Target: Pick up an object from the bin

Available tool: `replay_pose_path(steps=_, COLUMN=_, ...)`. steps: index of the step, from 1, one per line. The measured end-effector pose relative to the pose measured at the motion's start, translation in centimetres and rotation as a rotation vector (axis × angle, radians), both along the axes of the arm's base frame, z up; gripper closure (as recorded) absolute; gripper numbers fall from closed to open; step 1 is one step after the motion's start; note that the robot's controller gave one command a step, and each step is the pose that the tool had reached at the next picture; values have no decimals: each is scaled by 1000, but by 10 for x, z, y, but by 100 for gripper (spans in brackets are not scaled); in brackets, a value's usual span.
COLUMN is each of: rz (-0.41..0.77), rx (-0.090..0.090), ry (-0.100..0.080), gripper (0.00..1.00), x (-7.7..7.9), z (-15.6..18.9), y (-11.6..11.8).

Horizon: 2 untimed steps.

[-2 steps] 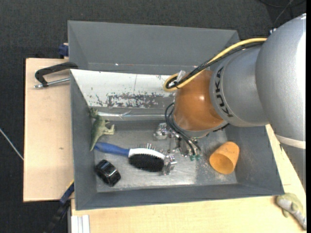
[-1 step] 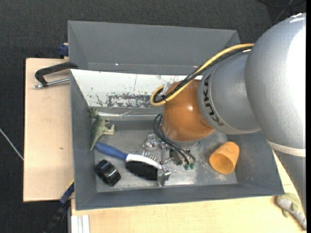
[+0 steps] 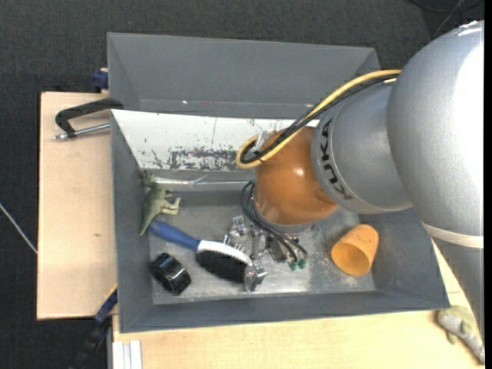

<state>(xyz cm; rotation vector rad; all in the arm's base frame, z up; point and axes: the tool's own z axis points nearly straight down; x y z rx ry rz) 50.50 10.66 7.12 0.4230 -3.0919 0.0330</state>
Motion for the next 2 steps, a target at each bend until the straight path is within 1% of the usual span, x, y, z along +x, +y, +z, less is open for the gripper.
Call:
replay_pose_path(steps=1, rz=233, rx=24, ry=-25, gripper=100, x=-1, z=121, y=-74)
replay_pose_path(steps=2, rz=446, rx=24, ry=-24, gripper=100, x=44, z=181, y=-115)
